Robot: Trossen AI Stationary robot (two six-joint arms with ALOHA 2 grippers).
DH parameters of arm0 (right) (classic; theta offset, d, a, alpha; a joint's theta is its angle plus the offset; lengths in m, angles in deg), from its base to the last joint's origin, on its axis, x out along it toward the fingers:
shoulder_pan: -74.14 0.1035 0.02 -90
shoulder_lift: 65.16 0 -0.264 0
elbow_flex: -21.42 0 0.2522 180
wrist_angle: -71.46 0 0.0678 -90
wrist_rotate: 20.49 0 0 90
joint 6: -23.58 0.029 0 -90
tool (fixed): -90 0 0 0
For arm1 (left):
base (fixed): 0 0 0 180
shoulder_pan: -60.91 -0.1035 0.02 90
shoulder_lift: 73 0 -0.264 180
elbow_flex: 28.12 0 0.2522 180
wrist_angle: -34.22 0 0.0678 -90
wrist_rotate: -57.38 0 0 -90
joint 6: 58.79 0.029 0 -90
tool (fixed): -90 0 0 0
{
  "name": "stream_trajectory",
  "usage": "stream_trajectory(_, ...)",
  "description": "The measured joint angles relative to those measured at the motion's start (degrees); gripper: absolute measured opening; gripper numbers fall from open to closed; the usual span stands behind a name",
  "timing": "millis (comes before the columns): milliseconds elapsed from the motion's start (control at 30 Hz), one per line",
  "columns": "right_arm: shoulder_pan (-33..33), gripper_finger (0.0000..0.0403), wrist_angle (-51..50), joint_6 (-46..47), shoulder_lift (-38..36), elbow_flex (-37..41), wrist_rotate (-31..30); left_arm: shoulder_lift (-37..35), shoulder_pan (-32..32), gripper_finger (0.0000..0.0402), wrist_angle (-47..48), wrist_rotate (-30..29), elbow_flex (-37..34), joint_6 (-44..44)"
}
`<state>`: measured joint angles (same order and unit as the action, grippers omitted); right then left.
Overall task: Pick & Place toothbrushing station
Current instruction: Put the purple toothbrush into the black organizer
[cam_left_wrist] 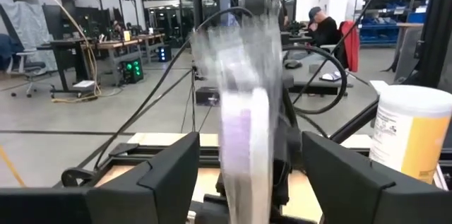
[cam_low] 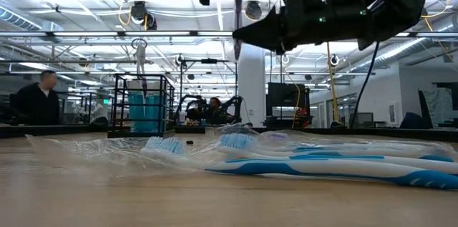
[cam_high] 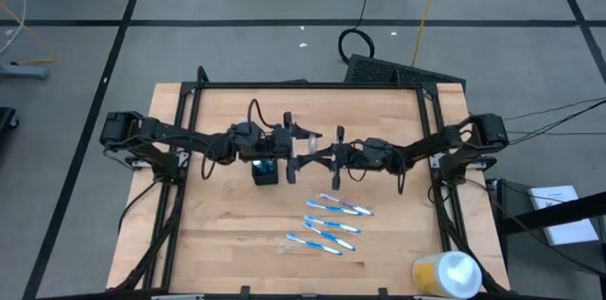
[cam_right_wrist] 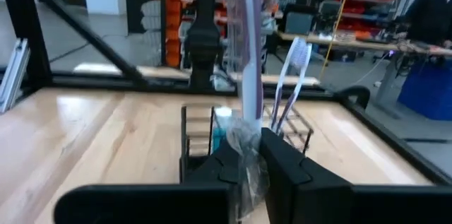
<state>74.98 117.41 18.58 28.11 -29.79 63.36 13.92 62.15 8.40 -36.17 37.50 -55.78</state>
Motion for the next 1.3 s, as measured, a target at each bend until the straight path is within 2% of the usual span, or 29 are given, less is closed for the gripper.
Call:
stream_trajectory(167, 0.0, 0.0014, -0.1, 0.1, -0.6, 0.4, 0.0, 0.0, 0.0, 0.025, -1.2, 0.0, 0.0, -0.4)
stream_trajectory(300, 0.0, 0.0014, -0.6, -0.1, -0.5, 0.4, 0.0, 0.0, 0.0, 0.0227, -0.9, 0.0, 0.0, -0.5)
stream_trajectory(933, 0.0, 0.0018, -0.5, -0.3, -0.5, 0.4, 0.2, 0.0, 0.0, 0.0042, -0.4, 2.1, 0.0, -1.7)
stream_trajectory(1033, 0.0, 0.0051, -0.8, -0.2, -0.5, 0.4, 0.2, 0.0, 0.0, 0.0016, -0.4, 2.2, 0.0, -1.6)
stream_trajectory(1133, 0.0, 0.0101, -3.2, 0.4, -0.5, 0.3, 0.2, -1.5, 0.0, 0.0016, 1.6, 1.6, 0.0, -0.4)
stream_trajectory(1300, -0.1, 0.0181, -7.9, 4.2, -2.8, 0.3, 0.1, -7.6, 0.0, 0.004, 8.1, -6.3, 0.0, 1.8)
